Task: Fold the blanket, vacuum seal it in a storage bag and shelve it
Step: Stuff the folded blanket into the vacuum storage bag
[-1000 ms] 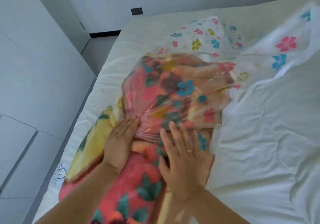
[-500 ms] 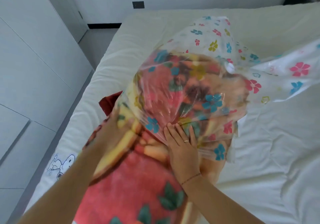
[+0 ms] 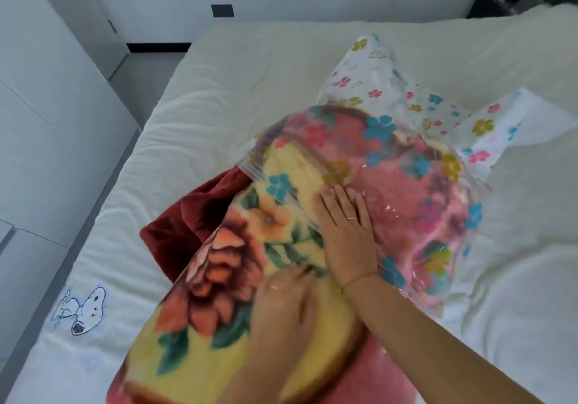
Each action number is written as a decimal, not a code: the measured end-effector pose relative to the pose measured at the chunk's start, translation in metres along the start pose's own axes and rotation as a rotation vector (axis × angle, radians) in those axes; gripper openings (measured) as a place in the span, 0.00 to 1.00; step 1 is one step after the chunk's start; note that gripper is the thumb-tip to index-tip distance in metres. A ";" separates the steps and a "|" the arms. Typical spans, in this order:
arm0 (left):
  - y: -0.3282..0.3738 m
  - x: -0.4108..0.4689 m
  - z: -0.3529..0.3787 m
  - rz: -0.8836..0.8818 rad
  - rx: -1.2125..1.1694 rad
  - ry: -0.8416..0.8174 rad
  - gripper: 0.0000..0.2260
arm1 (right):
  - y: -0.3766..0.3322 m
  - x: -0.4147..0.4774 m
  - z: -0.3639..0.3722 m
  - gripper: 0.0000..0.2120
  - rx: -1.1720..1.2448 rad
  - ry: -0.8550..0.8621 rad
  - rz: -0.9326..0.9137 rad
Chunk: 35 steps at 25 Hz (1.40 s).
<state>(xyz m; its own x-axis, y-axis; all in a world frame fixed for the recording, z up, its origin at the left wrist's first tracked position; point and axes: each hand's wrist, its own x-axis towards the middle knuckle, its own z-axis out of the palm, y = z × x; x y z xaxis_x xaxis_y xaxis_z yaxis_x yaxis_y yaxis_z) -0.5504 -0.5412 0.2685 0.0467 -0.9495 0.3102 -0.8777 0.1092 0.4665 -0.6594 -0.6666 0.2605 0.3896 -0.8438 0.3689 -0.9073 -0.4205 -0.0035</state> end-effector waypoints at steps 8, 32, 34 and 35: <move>-0.170 0.098 -0.075 -0.673 -0.102 -0.289 0.61 | -0.006 -0.057 -0.016 0.22 0.183 0.025 -0.081; 0.002 0.077 -0.073 -0.272 0.135 -0.360 0.49 | 0.101 -0.059 -0.050 0.18 0.076 0.064 0.186; -0.009 0.085 -0.067 -0.403 -0.120 -0.826 0.53 | 0.104 -0.065 -0.056 0.15 0.089 0.082 0.174; -0.008 0.081 -0.056 -0.395 -0.225 -0.895 0.49 | 0.106 -0.069 -0.056 0.14 0.091 0.076 0.158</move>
<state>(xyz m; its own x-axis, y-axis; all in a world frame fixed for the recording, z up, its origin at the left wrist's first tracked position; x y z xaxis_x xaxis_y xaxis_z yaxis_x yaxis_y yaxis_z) -0.5133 -0.6028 0.3364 -0.1416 -0.7913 -0.5948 -0.7618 -0.2966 0.5759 -0.7919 -0.6340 0.2869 0.2276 -0.8754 0.4265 -0.9368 -0.3164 -0.1495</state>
